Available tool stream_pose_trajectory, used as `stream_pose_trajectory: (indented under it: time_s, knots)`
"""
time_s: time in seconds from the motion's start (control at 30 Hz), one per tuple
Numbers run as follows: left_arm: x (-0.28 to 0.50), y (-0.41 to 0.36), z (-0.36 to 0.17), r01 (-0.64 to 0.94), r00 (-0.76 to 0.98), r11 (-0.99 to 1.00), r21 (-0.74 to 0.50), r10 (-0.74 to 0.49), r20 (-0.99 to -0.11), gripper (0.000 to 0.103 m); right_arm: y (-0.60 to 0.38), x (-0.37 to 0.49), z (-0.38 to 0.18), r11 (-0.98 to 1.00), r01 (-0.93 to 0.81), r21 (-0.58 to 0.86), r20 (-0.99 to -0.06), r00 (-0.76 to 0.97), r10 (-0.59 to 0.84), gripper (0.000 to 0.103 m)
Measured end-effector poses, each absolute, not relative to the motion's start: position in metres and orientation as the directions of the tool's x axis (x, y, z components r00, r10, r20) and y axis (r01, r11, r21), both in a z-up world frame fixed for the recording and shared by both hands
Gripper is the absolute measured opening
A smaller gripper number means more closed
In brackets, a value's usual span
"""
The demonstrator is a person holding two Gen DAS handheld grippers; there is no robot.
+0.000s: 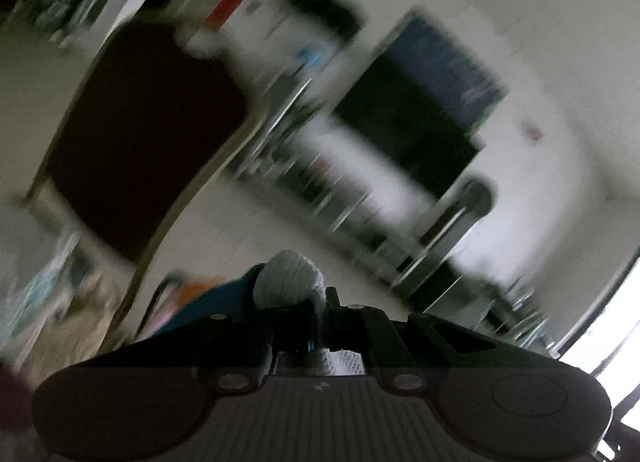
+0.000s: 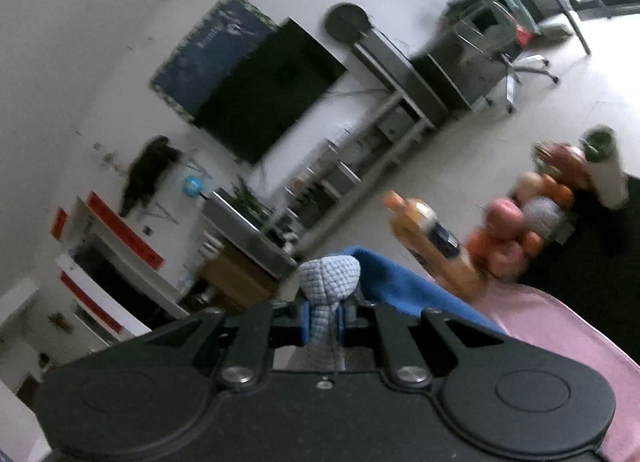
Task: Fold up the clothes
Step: 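Raise both grippers and swing the sweatshirt out flat over the blanket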
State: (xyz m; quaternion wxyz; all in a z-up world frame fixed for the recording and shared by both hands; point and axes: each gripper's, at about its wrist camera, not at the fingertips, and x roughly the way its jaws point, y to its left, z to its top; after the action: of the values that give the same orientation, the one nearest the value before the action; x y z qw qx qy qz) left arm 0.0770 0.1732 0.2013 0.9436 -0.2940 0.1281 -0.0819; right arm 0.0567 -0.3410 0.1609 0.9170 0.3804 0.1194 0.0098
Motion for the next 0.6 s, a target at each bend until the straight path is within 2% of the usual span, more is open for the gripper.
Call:
stream_pose_trajectory:
  time_s: [0.07,0.13,0.2,0.27,0.47,0.53,0.6]
  knots:
    - [0.064,0.172,0.211,0.120,0.966,0.824,-0.554,-0.225,-0.125,0.003,-0.336,0.048,0.174,0.744,0.008,0.668,-0.122,0.988,0.099,0.012]
    - [0.065,0.169,0.194,0.114,0.962,0.838,-0.533,-0.227,-0.150,0.003,-0.333,0.031,0.175,0.779,-0.025,0.626,-0.060,0.995,0.080,0.012]
    - [0.073,0.164,0.163,0.080,0.947,0.863,-0.498,-0.222,-0.233,0.003,-0.336,0.028,0.157,0.799,0.011,0.601,-0.097,0.993,0.060,0.012]
    - [0.086,0.156,0.122,0.030,0.920,0.886,-0.462,-0.206,-0.335,0.003,-0.341,0.040,0.119,0.805,0.068,0.590,-0.189,0.980,0.057,0.012]
    - [0.135,0.139,-0.052,-0.185,0.709,0.900,-0.394,-0.156,-0.688,0.003,-0.346,0.084,-0.043,0.778,0.299,0.553,-0.520,0.853,0.042,0.012]
    - [0.139,0.139,-0.096,-0.233,0.637,0.915,-0.329,-0.112,-0.762,0.003,-0.348,0.091,-0.102,0.760,0.386,0.523,-0.636,0.770,0.047,0.012]
    - [0.140,0.140,-0.115,-0.262,0.602,0.918,-0.297,-0.085,-0.794,0.003,-0.347,0.088,-0.156,0.761,0.456,0.461,-0.740,0.671,0.047,0.012]
